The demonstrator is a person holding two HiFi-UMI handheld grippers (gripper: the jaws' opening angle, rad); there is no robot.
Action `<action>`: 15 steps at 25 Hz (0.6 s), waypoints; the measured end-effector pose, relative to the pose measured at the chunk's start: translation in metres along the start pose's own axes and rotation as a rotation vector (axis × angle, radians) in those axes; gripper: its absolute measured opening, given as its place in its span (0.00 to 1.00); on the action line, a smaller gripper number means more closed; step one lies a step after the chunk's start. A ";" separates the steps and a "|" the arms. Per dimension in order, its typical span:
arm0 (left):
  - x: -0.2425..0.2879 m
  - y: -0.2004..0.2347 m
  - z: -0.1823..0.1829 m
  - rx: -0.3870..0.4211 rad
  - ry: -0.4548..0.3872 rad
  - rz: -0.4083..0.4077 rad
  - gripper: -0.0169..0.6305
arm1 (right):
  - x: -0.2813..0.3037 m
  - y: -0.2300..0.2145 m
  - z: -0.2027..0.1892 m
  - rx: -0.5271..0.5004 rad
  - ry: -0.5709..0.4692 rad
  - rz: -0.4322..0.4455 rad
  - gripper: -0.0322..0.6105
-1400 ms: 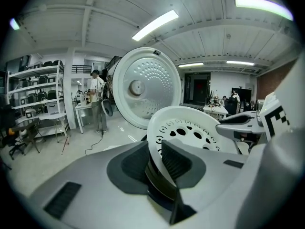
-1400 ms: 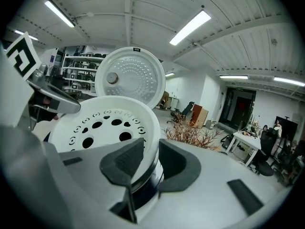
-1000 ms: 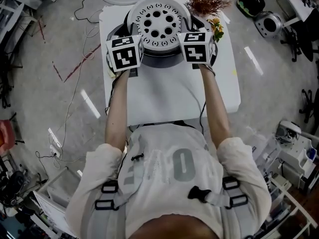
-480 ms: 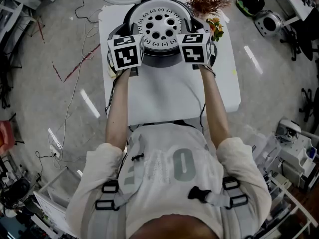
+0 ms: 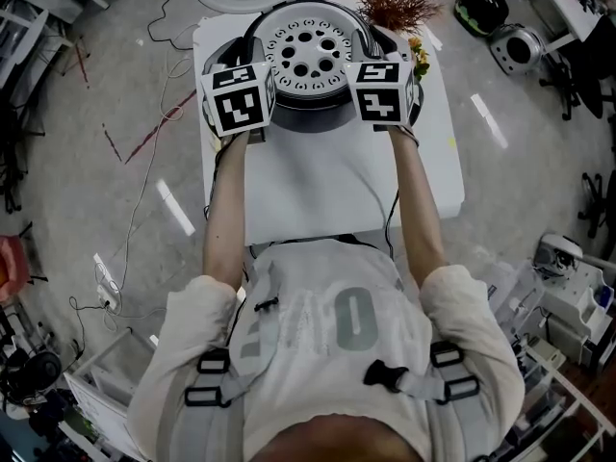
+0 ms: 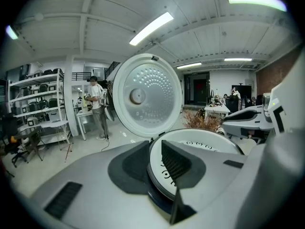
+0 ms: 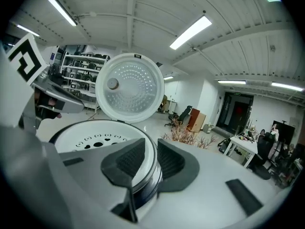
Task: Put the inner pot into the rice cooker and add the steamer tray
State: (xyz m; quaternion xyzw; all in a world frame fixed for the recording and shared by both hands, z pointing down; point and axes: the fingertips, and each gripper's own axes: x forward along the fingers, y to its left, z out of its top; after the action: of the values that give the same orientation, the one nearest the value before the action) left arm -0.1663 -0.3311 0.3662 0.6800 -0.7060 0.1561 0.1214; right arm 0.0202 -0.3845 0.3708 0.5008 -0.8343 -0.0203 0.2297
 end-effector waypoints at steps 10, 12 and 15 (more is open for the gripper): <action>-0.089 -0.013 0.081 0.085 -0.343 -0.059 0.16 | -0.085 0.011 0.078 0.029 -0.269 -0.035 0.08; -0.113 -0.015 0.090 0.109 -0.414 -0.058 0.10 | -0.105 0.020 0.085 0.028 -0.319 -0.041 0.06; -0.146 -0.016 0.092 0.118 -0.487 -0.052 0.06 | -0.133 0.037 0.087 0.036 -0.366 -0.045 0.06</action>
State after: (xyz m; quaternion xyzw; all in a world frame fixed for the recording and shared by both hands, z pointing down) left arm -0.1403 -0.2318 0.2265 0.7216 -0.6862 0.0256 -0.0883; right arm 0.0062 -0.2710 0.2548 0.5112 -0.8510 -0.1014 0.0646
